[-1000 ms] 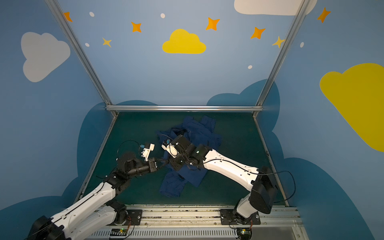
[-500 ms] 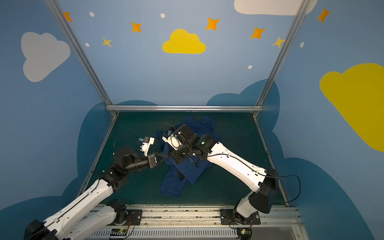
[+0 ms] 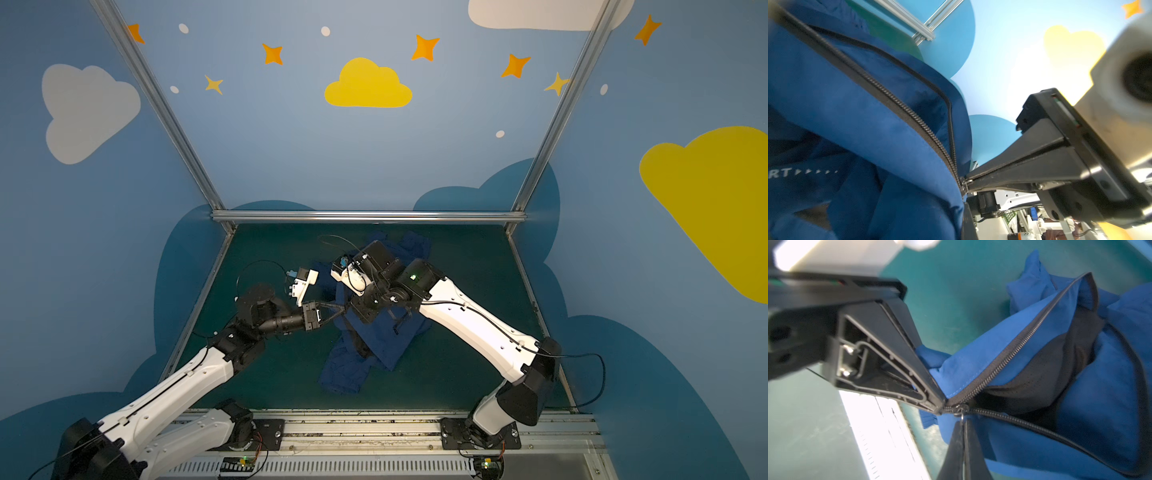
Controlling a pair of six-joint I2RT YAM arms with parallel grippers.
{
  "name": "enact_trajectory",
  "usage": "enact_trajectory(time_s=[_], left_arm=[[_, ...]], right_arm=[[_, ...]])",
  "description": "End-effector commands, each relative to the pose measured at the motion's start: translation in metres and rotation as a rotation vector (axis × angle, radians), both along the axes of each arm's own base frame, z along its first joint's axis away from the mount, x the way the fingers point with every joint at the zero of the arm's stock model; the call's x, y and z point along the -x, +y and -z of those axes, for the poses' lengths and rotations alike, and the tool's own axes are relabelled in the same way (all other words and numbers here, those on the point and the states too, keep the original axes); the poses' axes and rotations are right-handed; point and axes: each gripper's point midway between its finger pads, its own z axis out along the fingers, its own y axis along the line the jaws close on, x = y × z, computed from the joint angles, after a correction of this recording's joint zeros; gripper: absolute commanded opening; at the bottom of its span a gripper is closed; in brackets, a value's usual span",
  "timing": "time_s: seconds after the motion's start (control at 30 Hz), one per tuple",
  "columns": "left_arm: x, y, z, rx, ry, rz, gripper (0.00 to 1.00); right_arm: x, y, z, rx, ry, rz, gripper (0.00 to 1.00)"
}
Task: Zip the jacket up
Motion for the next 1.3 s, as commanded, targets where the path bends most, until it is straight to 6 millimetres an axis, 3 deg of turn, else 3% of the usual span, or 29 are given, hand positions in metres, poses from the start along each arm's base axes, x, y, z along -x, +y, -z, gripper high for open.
enact_trajectory(time_s=[0.0,0.33,0.5,0.6,0.7,0.87,0.97,1.1,1.17,1.27], left_arm=[[0.006,0.02,0.025,-0.143,0.06,-0.054,0.03],[0.024,0.029,0.051,-0.157,0.119,-0.073,0.03],[0.008,0.062,0.044,-0.247,0.055,-0.184,0.03],[-0.021,0.095,0.02,-0.268,0.017,-0.248,0.03],[-0.061,0.124,-0.019,-0.274,-0.048,-0.289,0.03],[-0.131,0.16,-0.088,-0.43,-0.192,-0.318,0.03],[-0.172,0.184,-0.132,-0.501,-0.279,-0.355,0.03],[-0.203,0.219,-0.188,-0.596,-0.412,-0.47,0.03],[-0.209,0.241,-0.197,-0.649,-0.437,-0.54,0.03],[-0.201,0.269,-0.167,-0.738,-0.342,-0.603,0.03]], right_arm=[[-0.046,-0.076,0.016,0.378,-0.142,0.187,0.0],[-0.081,-0.087,0.006,0.349,-0.161,0.226,0.0],[-0.116,-0.119,-0.004,0.229,-0.126,0.353,0.0],[-0.147,-0.14,-0.027,0.129,-0.168,0.46,0.0],[-0.169,-0.152,-0.052,0.045,-0.207,0.544,0.0],[-0.198,-0.172,-0.097,-0.089,-0.355,0.704,0.0],[-0.208,-0.193,-0.125,-0.108,-0.476,0.796,0.0],[-0.21,-0.226,-0.157,-0.12,-0.583,0.886,0.0],[-0.205,-0.243,-0.159,-0.146,-0.554,0.935,0.0],[-0.182,-0.245,-0.125,-0.13,-0.43,0.94,0.0]])
